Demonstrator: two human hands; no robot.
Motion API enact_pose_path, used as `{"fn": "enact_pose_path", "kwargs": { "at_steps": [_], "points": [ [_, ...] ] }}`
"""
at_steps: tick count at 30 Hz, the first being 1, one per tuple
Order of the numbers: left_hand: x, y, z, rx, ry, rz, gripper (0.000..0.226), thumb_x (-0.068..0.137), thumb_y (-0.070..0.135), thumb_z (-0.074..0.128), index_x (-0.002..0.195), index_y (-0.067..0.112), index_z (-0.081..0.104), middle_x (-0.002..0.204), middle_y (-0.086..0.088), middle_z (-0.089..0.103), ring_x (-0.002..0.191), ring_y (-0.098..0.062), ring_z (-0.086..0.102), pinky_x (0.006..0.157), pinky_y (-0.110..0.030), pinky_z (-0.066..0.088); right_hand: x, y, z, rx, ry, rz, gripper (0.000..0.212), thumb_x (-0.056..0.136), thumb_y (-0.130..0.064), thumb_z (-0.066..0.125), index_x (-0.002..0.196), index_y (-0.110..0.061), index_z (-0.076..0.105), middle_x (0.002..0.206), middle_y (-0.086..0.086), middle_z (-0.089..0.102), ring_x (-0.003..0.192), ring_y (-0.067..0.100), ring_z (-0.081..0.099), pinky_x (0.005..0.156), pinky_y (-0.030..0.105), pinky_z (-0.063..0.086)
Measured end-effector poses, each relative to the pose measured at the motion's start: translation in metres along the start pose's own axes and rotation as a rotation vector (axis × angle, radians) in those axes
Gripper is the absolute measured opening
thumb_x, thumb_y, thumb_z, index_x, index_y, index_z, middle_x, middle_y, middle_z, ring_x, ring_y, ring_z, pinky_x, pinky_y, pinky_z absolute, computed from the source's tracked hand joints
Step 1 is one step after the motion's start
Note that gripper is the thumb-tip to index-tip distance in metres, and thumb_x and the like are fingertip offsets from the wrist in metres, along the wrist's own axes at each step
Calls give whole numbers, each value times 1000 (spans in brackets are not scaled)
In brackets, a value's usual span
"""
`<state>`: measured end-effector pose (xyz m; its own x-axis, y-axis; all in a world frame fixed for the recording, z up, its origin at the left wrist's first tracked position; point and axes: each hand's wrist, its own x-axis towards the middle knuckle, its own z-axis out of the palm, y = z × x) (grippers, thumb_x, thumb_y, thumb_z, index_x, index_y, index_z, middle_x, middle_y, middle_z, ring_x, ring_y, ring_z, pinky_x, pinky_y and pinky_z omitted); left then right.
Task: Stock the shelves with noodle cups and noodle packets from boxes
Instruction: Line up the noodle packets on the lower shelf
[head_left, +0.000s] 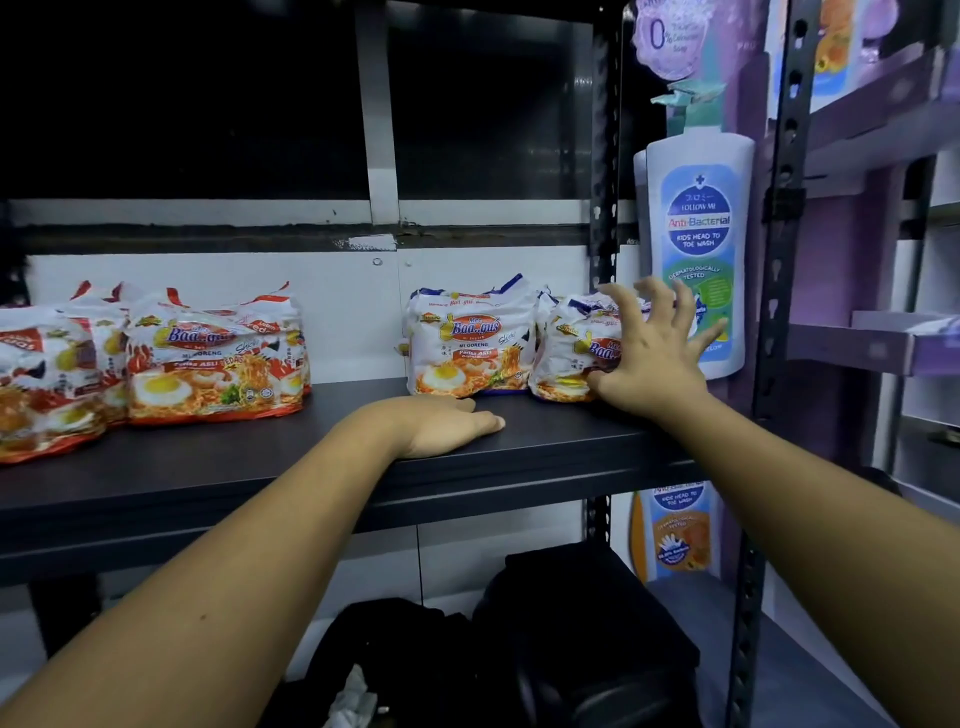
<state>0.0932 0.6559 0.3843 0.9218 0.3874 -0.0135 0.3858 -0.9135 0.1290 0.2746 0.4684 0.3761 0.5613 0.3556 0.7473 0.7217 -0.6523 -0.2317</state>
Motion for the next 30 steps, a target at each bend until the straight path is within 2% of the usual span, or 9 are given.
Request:
{"fn": "enact_pose_path", "kwargs": {
  "at_steps": [2, 4, 7, 10, 15, 18, 24, 27, 30],
  "points": [
    [-1, 0, 0, -3, 8, 3, 74, 102, 69, 27, 159, 24, 34, 167, -3, 31, 150, -23, 32, 118, -41, 28, -7, 1, -1, -123, 121, 28, 78, 68, -50, 76, 135, -37, 38, 142, 1, 25, 138, 35, 19, 107, 79, 20],
    [-3, 0, 0, -5, 17, 3, 73, 101, 70, 28, 159, 25, 36, 166, -2, 32, 149, -23, 34, 117, -41, 29, -10, 3, -1, -178, 162, 53, 68, 72, -57, 75, 130, -37, 45, 136, 0, 36, 126, 35, 31, 98, 67, 34],
    [-5, 1, 1, -20, 21, -3, 72, 102, 69, 29, 159, 26, 35, 167, -2, 31, 150, -23, 32, 118, -40, 27, -10, 4, 0, -97, 103, 58, 63, 80, -55, 72, 137, -43, 45, 139, -3, 41, 125, 35, 33, 90, 56, 38],
    [-5, 2, 1, -27, 20, -9, 73, 102, 68, 30, 161, 25, 32, 168, -1, 28, 153, -22, 28, 120, -40, 24, -7, 5, -1, 34, 18, 24, 69, 83, -54, 66, 145, -48, 38, 151, -5, 35, 138, 34, 22, 97, 62, 39],
    [-4, 1, 1, -44, 15, -6, 73, 102, 69, 31, 160, 25, 33, 168, -1, 29, 152, -23, 30, 122, -40, 25, -1, 7, 8, 69, -174, -32, 89, 84, -74, 59, 154, -59, 6, 168, -14, 1, 154, 29, -13, 111, 71, 30],
    [-2, -1, 1, -50, 15, -7, 74, 101, 70, 31, 160, 25, 32, 168, -1, 28, 152, -23, 29, 122, -41, 25, 6, 11, 13, 78, -235, -64, 99, 83, -71, 65, 156, -56, 0, 169, -12, -8, 153, 33, -23, 119, 69, 20],
    [-2, -2, 2, -52, 21, -5, 75, 100, 71, 32, 160, 26, 32, 168, 0, 28, 152, -23, 29, 121, -41, 25, 12, 16, 15, 96, -328, -50, 106, 85, -54, 75, 158, -50, -2, 168, -13, -18, 152, 33, -29, 119, 71, 14],
    [-1, -3, 1, -59, 32, 2, 75, 98, 73, 33, 158, 27, 39, 165, -1, 35, 148, -23, 35, 118, -41, 31, 9, 11, 13, 43, -336, -12, 108, 85, -56, 73, 157, -53, -8, 167, -13, -22, 153, 32, -27, 118, 74, 12],
    [-1, -3, 2, -80, 42, -4, 78, 94, 75, 36, 155, 27, 43, 162, -1, 39, 144, -23, 40, 115, -41, 34, 6, 9, 10, 10, -301, -25, 109, 83, -64, 70, 153, -58, -13, 168, -11, -22, 154, 35, -22, 117, 76, 3]
  ]
}}
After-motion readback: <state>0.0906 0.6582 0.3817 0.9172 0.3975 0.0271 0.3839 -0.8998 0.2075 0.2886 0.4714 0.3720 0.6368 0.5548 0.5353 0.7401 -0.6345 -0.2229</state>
